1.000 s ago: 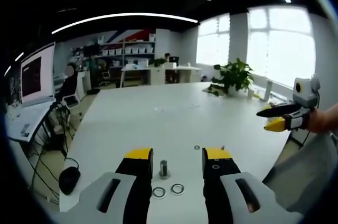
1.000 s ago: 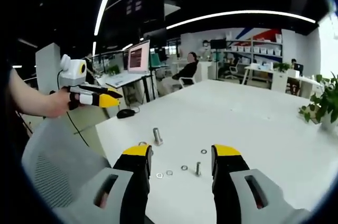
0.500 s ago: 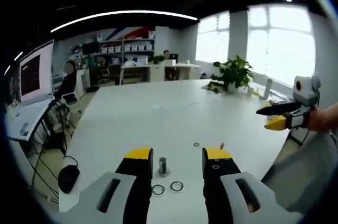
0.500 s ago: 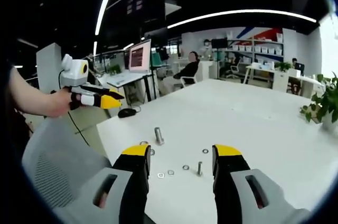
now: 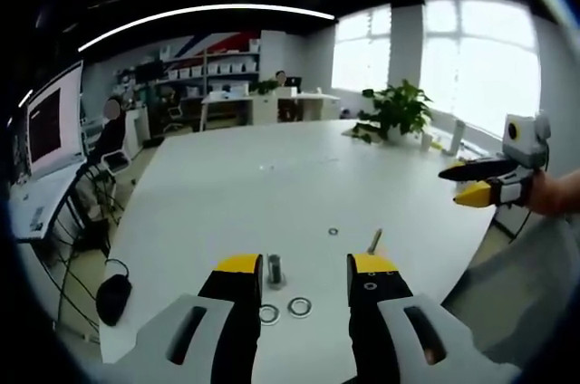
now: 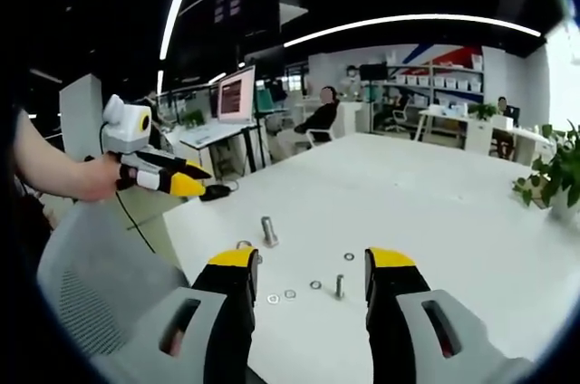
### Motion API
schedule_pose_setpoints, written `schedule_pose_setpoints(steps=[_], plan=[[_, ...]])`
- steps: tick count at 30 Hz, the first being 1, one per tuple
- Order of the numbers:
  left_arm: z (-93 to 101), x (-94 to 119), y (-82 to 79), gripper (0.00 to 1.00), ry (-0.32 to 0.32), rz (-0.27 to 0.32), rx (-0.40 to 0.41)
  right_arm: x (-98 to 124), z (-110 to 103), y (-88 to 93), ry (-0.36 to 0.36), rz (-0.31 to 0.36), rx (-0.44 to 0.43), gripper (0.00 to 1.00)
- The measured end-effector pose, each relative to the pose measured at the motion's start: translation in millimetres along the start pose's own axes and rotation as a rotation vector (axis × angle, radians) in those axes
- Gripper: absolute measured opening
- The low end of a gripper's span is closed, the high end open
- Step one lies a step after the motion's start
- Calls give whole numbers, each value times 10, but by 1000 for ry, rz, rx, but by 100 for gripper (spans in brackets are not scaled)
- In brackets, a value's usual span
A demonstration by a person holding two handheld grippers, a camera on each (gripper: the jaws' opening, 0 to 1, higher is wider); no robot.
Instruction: Place the washer onto the threaded stud by aligning its center hole with the stud, sliding it down to the base, and recovering from edge contact or off-axis alignment until the washer reaches the visible bottom stop.
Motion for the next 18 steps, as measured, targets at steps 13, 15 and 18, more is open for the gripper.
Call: schedule_pose_setpoints(steps=[13,15,18], plan=[[-67,-199,210,34,2,-164,76,6,27,11,10,-6,-21,50],[-71,-230,230,34,5,-188,76,2,24,11,7,-7,-18,50],[-86,-269,257,34,6,-222,89,4,19,13,4,-8,-13,50]])
Point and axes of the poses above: the point that each gripper's makers call its tool centre point, and the gripper's own axes: x roughly backward along the fingers, z roughly to its right, y roughly out of its underside, the point moved 10 cm from there along x, roughly backward along the fingers, and after that the axes turned 2 degrees about x, right-handed, at the moved point
